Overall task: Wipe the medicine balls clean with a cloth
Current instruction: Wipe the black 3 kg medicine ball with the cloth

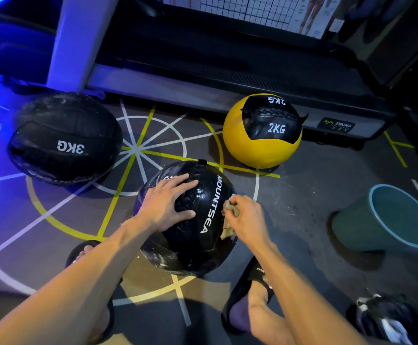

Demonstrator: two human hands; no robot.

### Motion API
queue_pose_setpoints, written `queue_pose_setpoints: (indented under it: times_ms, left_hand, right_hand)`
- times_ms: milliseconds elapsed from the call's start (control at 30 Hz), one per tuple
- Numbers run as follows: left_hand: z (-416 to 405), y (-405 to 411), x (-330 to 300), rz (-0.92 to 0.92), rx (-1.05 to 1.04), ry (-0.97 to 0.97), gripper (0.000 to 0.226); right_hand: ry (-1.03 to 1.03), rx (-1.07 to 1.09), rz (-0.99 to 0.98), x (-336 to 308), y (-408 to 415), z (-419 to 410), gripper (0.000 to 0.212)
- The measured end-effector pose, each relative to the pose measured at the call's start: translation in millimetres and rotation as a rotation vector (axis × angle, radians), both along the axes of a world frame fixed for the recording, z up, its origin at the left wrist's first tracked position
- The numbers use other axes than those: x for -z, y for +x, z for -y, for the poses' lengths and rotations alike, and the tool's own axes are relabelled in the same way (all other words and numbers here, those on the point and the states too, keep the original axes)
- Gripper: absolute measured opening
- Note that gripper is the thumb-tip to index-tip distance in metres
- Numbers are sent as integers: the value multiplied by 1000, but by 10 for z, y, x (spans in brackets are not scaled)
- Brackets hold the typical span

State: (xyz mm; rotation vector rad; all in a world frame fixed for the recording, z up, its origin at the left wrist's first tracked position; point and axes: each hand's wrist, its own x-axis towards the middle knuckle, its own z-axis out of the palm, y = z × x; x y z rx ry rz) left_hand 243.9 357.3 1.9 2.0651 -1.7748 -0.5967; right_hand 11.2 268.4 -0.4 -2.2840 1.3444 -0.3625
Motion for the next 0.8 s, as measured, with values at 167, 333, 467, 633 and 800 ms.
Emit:
queue_pose_setpoints:
  times_ms: [167,333,467,633,800]
  left_hand:
    - [-5,67,11,0,-16,19,82]
    - [-14,89,13,-14,-21,25,82]
    - [75,49,-40,19,-6,46,82]
    - [143,31,-40,41,4,62,82]
    - [185,29,-36,29,10,51,81]
  right_hand:
    - [-27,-52,57,110,-4,-430,4]
    - [17,-154,34,148,-143,-568,4]
    - [-120,83,178,12,23,-374,7]
    - [-60,-152,154,522,59,-1180,20]
    - [-4,-12,277,342,-44,-1010,4]
